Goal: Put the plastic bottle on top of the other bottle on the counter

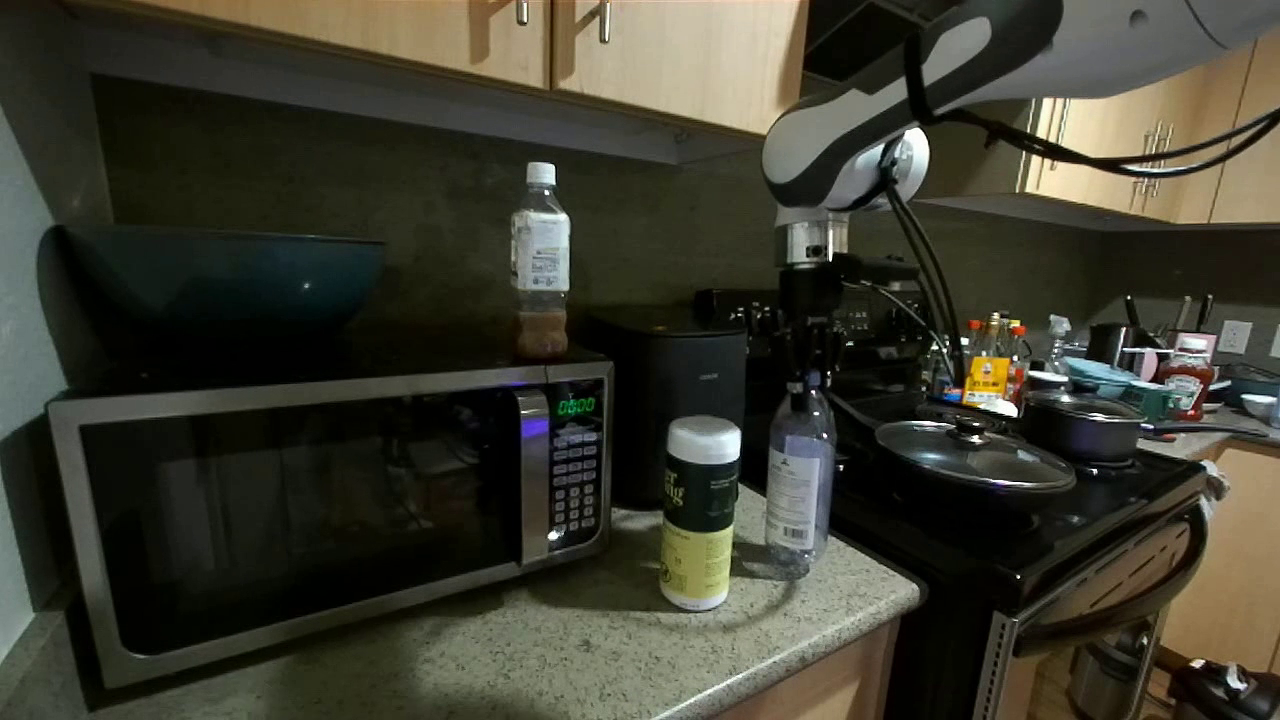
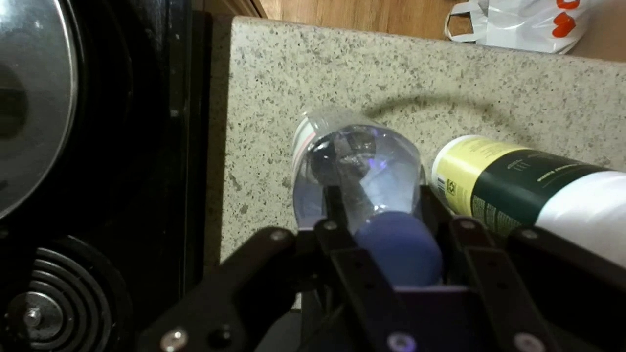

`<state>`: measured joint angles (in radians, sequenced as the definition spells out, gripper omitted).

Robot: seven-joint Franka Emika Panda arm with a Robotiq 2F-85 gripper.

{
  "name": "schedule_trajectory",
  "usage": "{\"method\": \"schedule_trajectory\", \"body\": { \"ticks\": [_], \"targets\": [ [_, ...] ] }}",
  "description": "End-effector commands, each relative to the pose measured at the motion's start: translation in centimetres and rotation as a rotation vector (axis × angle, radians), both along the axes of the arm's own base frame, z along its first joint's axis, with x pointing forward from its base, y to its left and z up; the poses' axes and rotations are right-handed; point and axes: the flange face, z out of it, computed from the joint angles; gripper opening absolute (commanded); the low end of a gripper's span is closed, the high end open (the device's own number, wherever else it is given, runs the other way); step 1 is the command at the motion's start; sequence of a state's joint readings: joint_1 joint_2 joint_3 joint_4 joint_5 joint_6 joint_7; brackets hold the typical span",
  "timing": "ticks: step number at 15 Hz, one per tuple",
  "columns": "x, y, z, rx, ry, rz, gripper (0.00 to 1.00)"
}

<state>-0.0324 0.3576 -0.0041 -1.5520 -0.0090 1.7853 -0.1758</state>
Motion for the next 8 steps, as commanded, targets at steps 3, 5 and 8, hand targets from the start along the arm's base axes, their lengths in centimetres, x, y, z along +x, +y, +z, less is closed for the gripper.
{"method": "schedule_trajectory", "body": {
  "ticks": [3, 5, 8],
  "targets": [
    [-2.1, 1.9, 9.5, -0.002, -0.111, -0.023, 0.14],
    [-3.1, 2.5, 12.8, 0.003, -0.149, -0.027, 0.14],
    [-2.8, 2.5, 13.4, -0.002, -0.157, -0.004, 0.39]
  ]
}}
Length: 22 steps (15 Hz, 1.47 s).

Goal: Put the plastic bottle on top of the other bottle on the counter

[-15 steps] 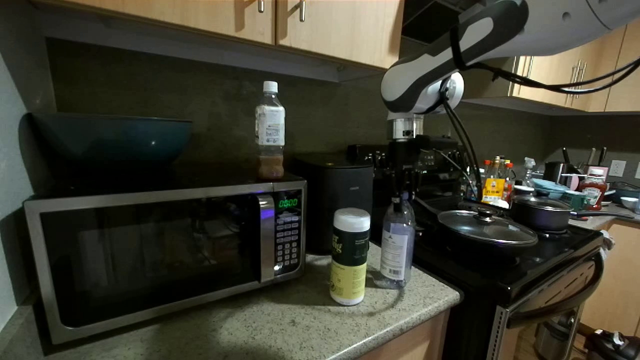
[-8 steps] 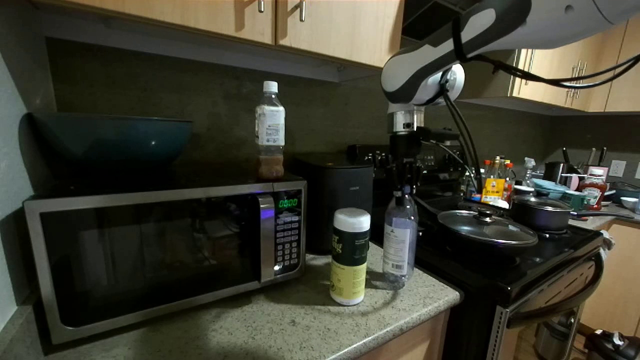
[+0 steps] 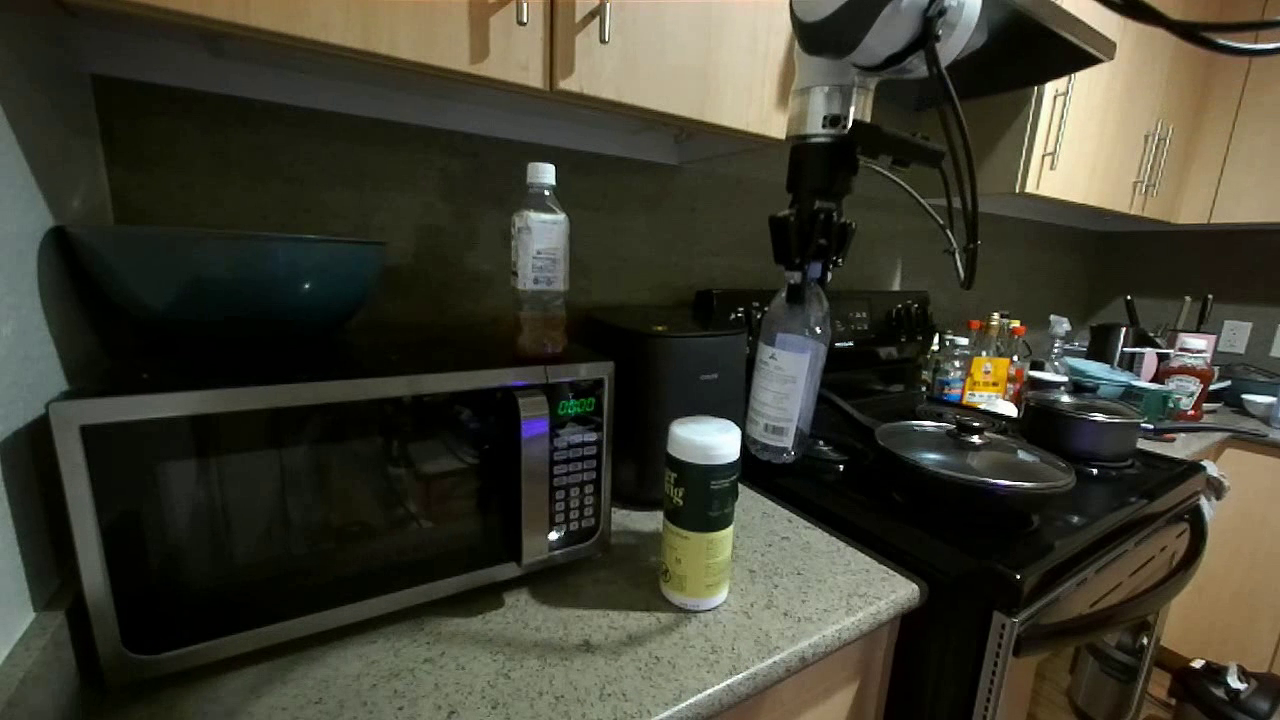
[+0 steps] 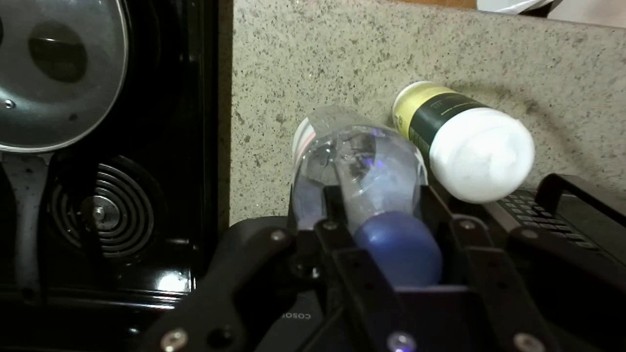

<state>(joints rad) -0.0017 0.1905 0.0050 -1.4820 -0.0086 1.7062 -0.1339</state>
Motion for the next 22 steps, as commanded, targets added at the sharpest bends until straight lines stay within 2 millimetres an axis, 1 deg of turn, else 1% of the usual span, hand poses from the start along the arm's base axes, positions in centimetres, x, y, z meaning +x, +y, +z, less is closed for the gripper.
{"method": "schedule_trajectory", "body": {
  "ticks": [1, 3, 7, 8, 10, 13, 15, 17, 19, 21, 22],
  "targets": [
    [-0.5, 0.1, 0.9, 0.000, -0.001, 0.001, 0.39],
    [-0.8, 0.1, 1.5, 0.000, -0.003, 0.001, 0.39],
    [-0.6, 0.1, 1.0, 0.000, 0.004, 0.000, 0.39],
    [-0.6, 0.2, 1.7, -0.004, -0.014, -0.003, 0.14],
    [-0.7, 1.0, 4.1, -0.017, -0.070, 0.012, 0.14],
    [-1.0, 3.1, 8.2, -0.045, -0.144, 0.054, 0.14],
    [-1.0, 4.7, 9.9, -0.045, -0.168, 0.080, 0.14],
    [-1.2, 6.3, 10.9, -0.040, -0.162, 0.109, 0.14],
    [-1.6, 7.5, 11.3, -0.042, -0.131, 0.131, 0.14],
    [-2.3, 8.3, 11.5, -0.030, -0.079, 0.152, 0.14],
    [-2.5, 8.3, 11.4, -0.039, -0.071, 0.146, 0.14]
  ]
}}
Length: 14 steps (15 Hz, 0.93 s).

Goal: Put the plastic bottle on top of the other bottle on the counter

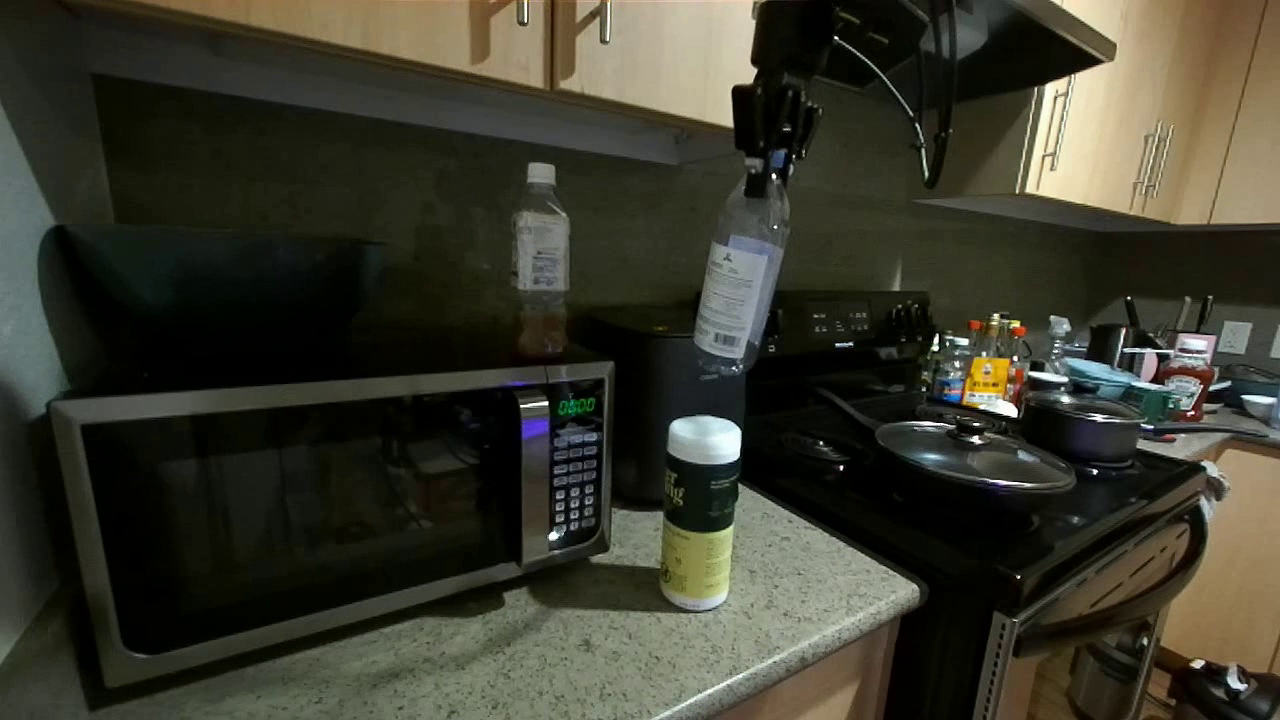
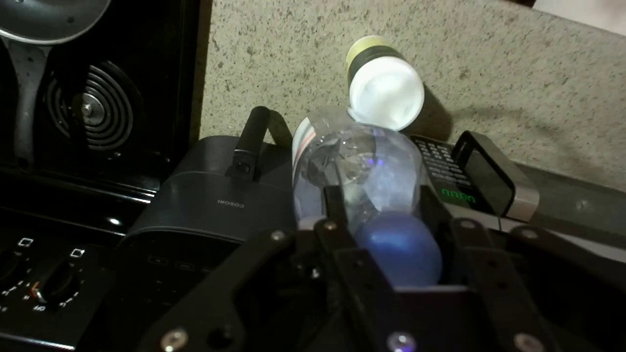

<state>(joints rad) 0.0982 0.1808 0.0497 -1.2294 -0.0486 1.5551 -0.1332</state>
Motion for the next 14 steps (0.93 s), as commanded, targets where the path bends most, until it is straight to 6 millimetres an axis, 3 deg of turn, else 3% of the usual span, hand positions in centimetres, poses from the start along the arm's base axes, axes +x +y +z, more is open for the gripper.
{"method": "schedule_trajectory", "body": {
  "ticks": [1, 2, 6, 7, 14],
  "targets": [
    [-0.4, 0.1, 0.2, -0.016, 0.038, 0.008, 0.14],
    [-0.3, 0.4, 0.0, -0.003, 0.025, 0.007, 0.39],
    [-0.3, 0.3, 0.0, -0.004, 0.026, 0.004, 0.39],
    [-0.3, 0.3, 0.0, -0.004, 0.026, 0.004, 0.14],
    [0.3, 3.9, -2.0, -0.024, 0.099, 0.087, 0.14]
  ]
}}
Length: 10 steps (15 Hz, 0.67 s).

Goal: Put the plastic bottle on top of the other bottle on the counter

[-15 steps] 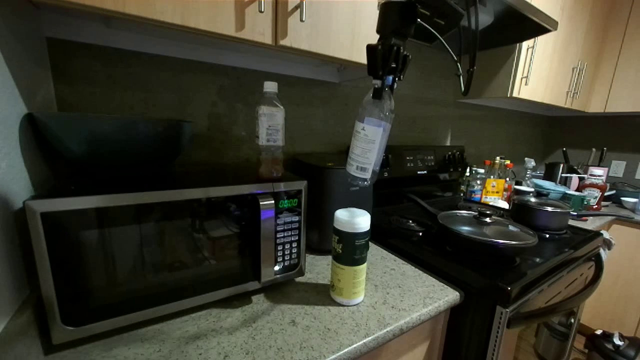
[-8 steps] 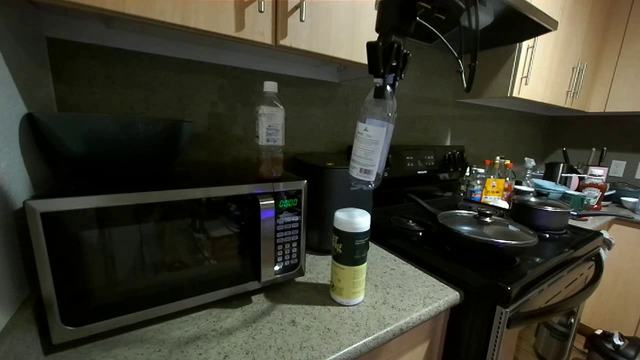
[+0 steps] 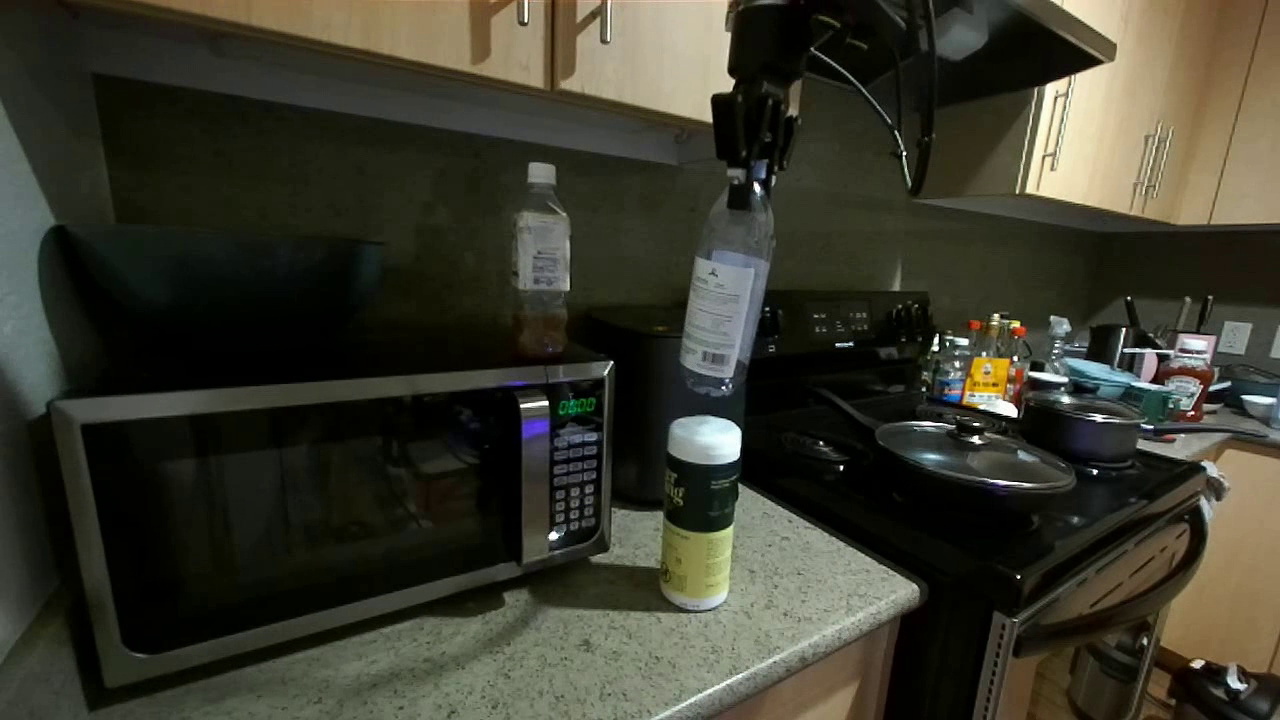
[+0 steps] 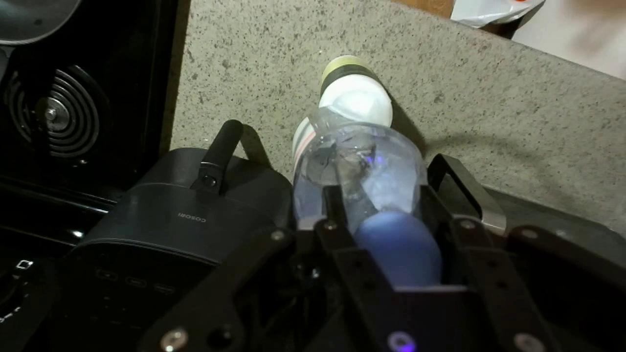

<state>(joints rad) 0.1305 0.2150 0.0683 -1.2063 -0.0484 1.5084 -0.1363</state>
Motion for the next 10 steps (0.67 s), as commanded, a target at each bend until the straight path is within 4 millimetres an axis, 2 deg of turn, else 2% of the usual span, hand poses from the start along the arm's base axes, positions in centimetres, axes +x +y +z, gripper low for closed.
{"method": "schedule_trajectory", "body": {
  "ticks": [1, 5, 10],
  "targets": [
    [0.1, 1.3, -0.8, -0.019, 0.057, 0.039, 0.14],
    [-0.5, 2.3, -1.6, -0.053, 0.143, 0.040, 0.14],
    [-0.3, 2.8, -1.3, -0.047, 0.155, 0.064, 0.14]
  ]
}}
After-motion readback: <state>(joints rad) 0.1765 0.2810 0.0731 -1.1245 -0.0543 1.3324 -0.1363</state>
